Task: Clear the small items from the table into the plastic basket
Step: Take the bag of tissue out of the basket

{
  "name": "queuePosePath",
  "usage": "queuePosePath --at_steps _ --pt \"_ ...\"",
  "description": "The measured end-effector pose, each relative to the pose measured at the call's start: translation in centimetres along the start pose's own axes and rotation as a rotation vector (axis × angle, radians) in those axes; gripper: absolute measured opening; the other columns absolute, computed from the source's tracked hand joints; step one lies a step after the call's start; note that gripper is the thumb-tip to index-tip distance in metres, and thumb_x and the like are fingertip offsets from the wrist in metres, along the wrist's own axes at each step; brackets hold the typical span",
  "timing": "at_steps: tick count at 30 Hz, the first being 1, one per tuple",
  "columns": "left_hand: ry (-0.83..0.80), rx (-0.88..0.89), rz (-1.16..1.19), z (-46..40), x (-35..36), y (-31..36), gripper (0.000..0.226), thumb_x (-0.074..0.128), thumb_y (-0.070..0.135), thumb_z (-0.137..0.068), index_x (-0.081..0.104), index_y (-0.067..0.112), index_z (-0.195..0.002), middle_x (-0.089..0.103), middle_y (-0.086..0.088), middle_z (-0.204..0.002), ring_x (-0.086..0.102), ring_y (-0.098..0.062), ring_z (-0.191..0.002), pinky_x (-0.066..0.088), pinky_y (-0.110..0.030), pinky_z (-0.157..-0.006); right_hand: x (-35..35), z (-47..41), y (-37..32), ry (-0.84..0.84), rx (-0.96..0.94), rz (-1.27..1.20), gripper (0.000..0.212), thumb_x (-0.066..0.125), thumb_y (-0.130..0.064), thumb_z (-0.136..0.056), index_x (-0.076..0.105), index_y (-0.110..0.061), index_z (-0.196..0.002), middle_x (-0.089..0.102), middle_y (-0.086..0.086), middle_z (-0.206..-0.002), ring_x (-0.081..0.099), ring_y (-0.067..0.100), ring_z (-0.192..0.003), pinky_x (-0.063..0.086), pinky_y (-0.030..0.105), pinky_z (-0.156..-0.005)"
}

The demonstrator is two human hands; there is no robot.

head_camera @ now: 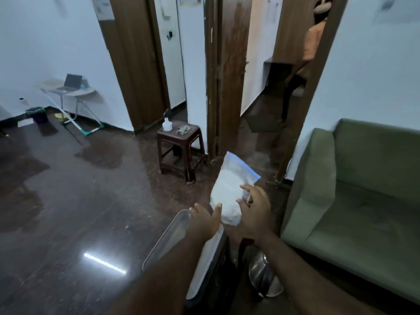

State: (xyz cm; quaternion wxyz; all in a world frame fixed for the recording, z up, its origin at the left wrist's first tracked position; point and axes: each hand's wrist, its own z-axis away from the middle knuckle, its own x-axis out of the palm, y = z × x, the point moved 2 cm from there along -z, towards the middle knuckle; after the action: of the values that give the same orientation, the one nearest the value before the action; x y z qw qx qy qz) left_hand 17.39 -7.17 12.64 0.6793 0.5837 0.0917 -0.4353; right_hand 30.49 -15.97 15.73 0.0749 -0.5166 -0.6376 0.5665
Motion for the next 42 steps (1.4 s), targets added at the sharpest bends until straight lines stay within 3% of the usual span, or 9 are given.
queuePosePath --at_steps 5,9,12,16,23,28,31,36,42 --pt "-0.474 -0.051 1.06 4.0 0.8 9.6 0.061 0.055 0.066 -0.087 0.075 0.013 -0.11 0.074 -0.017 -0.11 0.073 -0.033 -0.096 0.06 -0.042 -0.075 -9.5 -1.3 -3.5 0.208 -0.126 -0.232 0.038 0.075 -0.007 -0.081 0.066 -0.027 -0.113 0.06 -0.013 -0.115 0.054 -0.011 -0.099 0.052 0.018 -0.087" --pt "-0.381 0.273 1.249 5.9 1.3 16.8 0.058 0.067 0.027 -0.086 0.051 0.004 -0.137 0.065 -0.02 -0.129 0.063 -0.039 -0.117 0.047 -0.059 -0.101 -16.6 -1.4 -4.4 0.298 -0.151 -0.383 0.077 0.081 -0.014 -0.078 0.042 -0.039 -0.139 0.046 -0.032 -0.134 0.041 -0.024 -0.118 0.046 0.013 -0.097" --pt "-0.404 0.431 1.24 6.9 1.7 20.7 0.053 0.07 0.015 -0.086 0.051 0.01 -0.135 0.066 -0.014 -0.13 0.063 -0.036 -0.119 0.052 -0.057 -0.095 -22.5 -2.1 -4.5 0.32 -0.078 -0.616 0.106 0.088 -0.029 -0.069 0.019 -0.057 -0.145 0.033 -0.021 -0.146 0.054 -0.005 -0.118 0.056 0.019 -0.086" --pt "-0.458 0.563 1.09 8.6 2.1 24.7 0.048 0.073 0.02 -0.087 0.054 0.018 -0.131 0.067 -0.006 -0.13 0.065 -0.027 -0.117 0.055 -0.051 -0.094 -29.7 -3.2 -3.7 0.394 -0.006 -0.454 0.058 0.083 -0.036 -0.075 0.059 -0.031 -0.127 0.055 -0.001 -0.131 0.061 0.019 -0.115 0.059 0.04 -0.088" --pt "-0.383 0.661 0.86 10.2 4.0 28.2 0.038 0.071 0.022 -0.089 0.059 0.021 -0.125 0.075 0.007 -0.11 0.072 -0.014 -0.101 0.061 -0.036 -0.08 -36.2 -1.2 -0.4 0.412 0.11 -0.438 0.028 0.082 -0.012 -0.078 0.071 -0.007 -0.103 0.061 -0.007 -0.065 0.058 0.002 -0.055 0.053 0.022 -0.056" --pt "-0.506 0.676 0.883 10.0 5.6 29.2 0.034 0.071 0.02 -0.09 0.061 0.022 -0.123 0.072 -0.002 -0.119 0.069 -0.024 -0.109 0.06 -0.044 -0.086 -39.8 0.6 -0.3 0.226 0.145 -0.528 0.014 0.065 -0.003 -0.087 0.073 -0.007 -0.099 0.069 0.006 -0.078 0.06 0.012 -0.064 0.047 0.024 -0.056" --pt "-0.653 0.671 0.866 9.7 6.3 29.5 0.04 0.07 0.021 -0.092 0.057 0.017 -0.13 0.071 -0.004 -0.12 0.07 -0.027 -0.107 0.054 -0.058 -0.091 -41.3 0.6 -0.9 0.237 0.169 -0.643 0.035 0.041 0.008 -0.088 0.073 -0.004 -0.096 0.072 0.009 -0.081 0.06 0.017 -0.067 0.05 0.024 -0.057" --pt "-0.823 0.612 0.815 9.7 9.0 29.1 0.042 0.065 0.016 -0.095 0.053 0.011 -0.135 0.067 -0.01 -0.127 0.066 -0.03 -0.114 0.051 -0.055 -0.098 -40.8 2.0 0.4 0.237 0.172 -0.542 0.021 0.059 0.008 -0.089 0.074 -0.005 -0.096 0.077 0.009 -0.089 0.074 0.02 -0.077 0.062 0.033 -0.072" --pt "-0.923 0.529 0.779 10.9 12.4 27.1 0.045 0.067 0.015 -0.091 0.054 0.008 -0.134 0.066 -0.013 -0.129 0.064 -0.033 -0.118 0.05 -0.055 -0.1 -40.0 4.4 3.9 0.197 0.316 -0.488 0.017 0.058 -0.002 -0.093 0.075 -0.003 -0.095 0.077 0.006 -0.08 0.071 0.022 -0.072 0.059 0.033 -0.065"
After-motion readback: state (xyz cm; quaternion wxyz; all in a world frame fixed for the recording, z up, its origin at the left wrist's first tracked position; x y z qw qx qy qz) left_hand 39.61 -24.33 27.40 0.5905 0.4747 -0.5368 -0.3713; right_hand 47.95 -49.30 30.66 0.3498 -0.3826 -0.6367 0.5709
